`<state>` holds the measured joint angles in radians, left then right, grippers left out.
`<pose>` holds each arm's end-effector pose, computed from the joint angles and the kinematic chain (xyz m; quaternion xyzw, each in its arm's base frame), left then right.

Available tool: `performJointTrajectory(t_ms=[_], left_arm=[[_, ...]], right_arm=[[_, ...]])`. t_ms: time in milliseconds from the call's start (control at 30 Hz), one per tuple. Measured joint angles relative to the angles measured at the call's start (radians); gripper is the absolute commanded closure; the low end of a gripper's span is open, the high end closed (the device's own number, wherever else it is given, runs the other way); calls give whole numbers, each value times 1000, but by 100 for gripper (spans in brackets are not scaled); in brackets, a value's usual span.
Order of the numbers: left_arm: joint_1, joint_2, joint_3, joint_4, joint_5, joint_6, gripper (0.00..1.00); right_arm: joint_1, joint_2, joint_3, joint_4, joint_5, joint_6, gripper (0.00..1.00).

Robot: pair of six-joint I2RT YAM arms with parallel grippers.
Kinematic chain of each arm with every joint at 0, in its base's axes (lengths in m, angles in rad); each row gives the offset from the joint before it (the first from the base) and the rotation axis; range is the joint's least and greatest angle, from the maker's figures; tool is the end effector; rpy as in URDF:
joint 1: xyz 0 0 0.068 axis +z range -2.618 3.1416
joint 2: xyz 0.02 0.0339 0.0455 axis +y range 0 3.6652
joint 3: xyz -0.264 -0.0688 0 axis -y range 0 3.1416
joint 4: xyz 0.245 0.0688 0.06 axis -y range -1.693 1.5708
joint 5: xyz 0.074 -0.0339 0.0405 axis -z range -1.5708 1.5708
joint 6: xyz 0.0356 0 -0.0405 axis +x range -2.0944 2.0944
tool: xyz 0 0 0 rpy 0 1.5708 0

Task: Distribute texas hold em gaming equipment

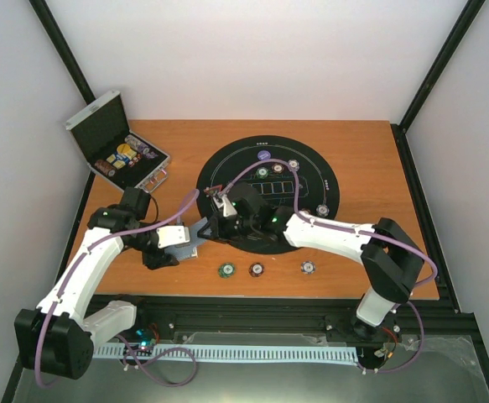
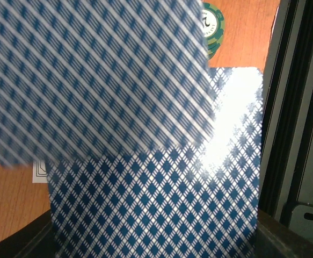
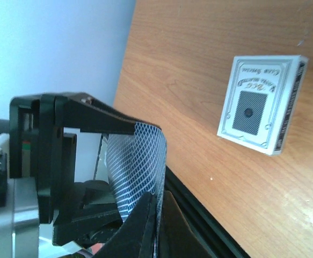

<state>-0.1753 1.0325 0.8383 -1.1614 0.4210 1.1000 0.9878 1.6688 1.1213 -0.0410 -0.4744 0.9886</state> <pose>0.1544 -0.0421 0.2477 0.5968 0.7679 -0.1391 0.1867 0.1924 0.3213 0.2413 -0.1105 0.8571 0.4968 0.0792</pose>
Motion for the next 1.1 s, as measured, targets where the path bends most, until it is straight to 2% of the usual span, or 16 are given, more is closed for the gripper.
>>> performJointTrajectory(t_ms=[400, 533, 667, 833, 967, 1033, 1100], left_arm=[[0, 45, 2, 11, -17, -7, 99], [0, 47, 7, 10, -30, -9, 99], [0, 47, 8, 9, -35, -14, 99], [0, 47, 16, 5, -36, -28, 99], [0, 45, 24, 1, -36, -32, 99], [0, 45, 24, -2, -36, -32, 99], [0, 45, 24, -5, -36, -32, 99]], right_arm=[[-163, -11, 5, -41, -60, -45, 97], [-233, 87, 90, -48, -113, -79, 97], [-301, 290, 286, -86, -167, -125, 97], [-358, 622, 682, -218, -200, -199, 97], [-383, 803, 908, -333, -204, -242, 97], [-393, 858, 975, -390, -201, -261, 91], [-399, 883, 1006, -441, -195, -279, 69]])
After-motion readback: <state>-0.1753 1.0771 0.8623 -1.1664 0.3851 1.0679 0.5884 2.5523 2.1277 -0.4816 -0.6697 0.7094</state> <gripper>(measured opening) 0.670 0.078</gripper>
